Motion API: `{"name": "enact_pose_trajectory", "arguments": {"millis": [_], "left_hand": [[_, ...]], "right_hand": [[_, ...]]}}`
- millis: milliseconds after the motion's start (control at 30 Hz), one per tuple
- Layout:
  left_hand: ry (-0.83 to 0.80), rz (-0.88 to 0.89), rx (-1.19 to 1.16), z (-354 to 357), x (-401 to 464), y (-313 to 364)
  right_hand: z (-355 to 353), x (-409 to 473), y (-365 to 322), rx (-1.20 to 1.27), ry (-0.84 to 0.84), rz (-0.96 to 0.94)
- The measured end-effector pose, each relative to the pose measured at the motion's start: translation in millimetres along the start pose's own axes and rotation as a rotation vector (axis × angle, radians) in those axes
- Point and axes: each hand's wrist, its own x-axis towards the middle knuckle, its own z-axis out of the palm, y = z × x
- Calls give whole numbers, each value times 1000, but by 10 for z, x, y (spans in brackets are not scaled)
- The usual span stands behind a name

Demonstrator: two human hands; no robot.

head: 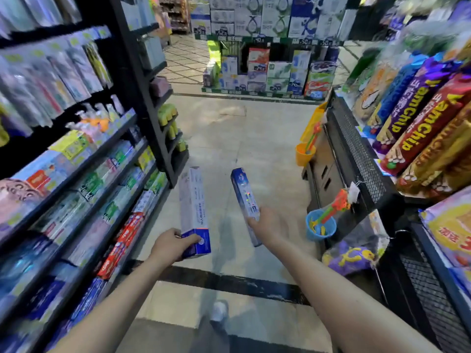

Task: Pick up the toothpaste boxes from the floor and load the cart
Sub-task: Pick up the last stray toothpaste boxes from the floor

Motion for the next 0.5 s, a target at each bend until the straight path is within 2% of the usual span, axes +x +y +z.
{"name": "enact_pose_trajectory", "arguments": {"millis": [267,400,500], "left_hand": [[341,-220,-307,-699,-1491,-1263],[552,-287,-360,-1160,-2287,-1900],[648,-345,-427,-1506,-2966,-2467]], "right_hand": [[868,-1024,-767,-161,-257,-368],[1355,-1758,-1298,-214,-320,-568],[1727,-2460,-1686,-191,-389,-677]]}}
